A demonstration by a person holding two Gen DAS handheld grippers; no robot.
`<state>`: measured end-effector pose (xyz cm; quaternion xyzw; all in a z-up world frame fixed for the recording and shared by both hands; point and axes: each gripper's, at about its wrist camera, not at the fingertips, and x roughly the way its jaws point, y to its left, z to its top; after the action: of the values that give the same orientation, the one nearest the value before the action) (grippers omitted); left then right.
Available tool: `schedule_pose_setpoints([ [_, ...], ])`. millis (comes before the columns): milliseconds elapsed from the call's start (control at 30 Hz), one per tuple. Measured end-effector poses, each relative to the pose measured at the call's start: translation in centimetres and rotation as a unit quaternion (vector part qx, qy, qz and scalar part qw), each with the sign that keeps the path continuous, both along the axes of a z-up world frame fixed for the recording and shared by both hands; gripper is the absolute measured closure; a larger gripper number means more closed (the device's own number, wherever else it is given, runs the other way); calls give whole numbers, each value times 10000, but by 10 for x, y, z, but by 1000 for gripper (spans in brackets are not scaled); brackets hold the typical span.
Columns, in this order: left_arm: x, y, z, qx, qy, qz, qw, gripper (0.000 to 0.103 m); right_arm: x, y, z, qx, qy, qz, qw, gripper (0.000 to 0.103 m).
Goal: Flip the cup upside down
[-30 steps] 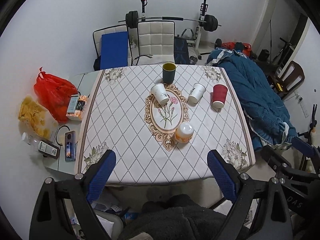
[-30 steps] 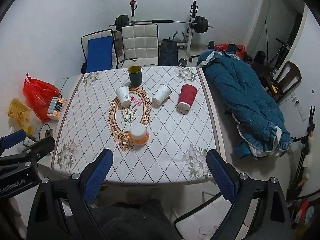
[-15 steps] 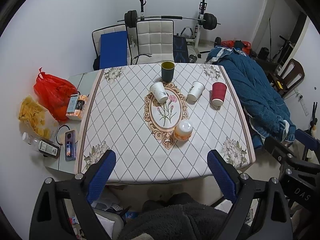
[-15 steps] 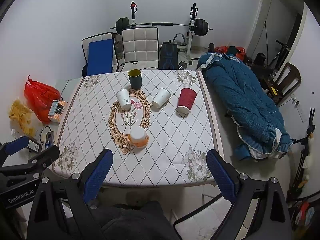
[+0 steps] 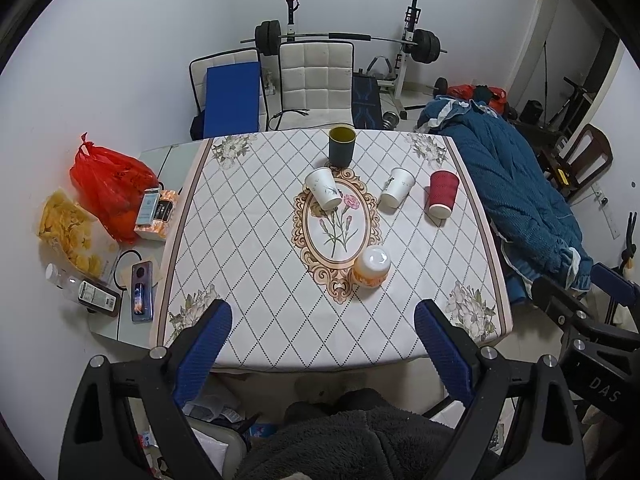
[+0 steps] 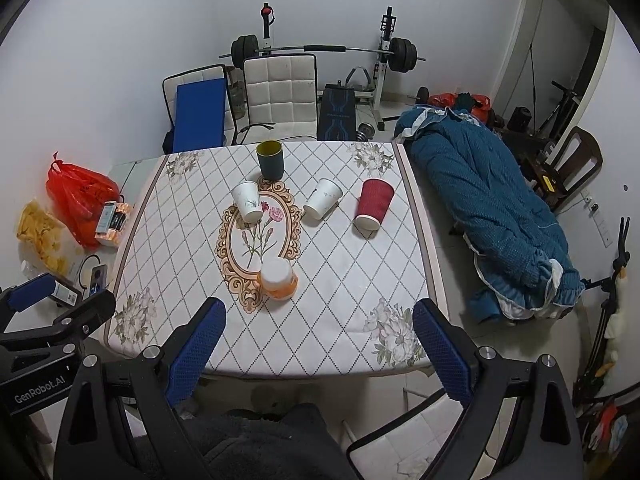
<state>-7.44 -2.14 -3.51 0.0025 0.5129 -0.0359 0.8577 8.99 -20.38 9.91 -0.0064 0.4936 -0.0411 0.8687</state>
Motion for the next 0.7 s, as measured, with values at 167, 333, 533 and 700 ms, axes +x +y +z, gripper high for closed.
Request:
schedule_pose_setpoints([
  [167,5,3,2,-2,-20,48,10000,9,6,1,2,4,-6,0,10000,6],
  [333,8,3,1,11,1,81,10000,9,16,2,1,12,-5,17,10000,6],
  [533,10,3,0,26,35,128,9999,9,22,3,2,3,-16,32,10000,6],
  [700,10,2,0,26,59,126,9999,9,24,3,1,16,-4,41,10000,6],
])
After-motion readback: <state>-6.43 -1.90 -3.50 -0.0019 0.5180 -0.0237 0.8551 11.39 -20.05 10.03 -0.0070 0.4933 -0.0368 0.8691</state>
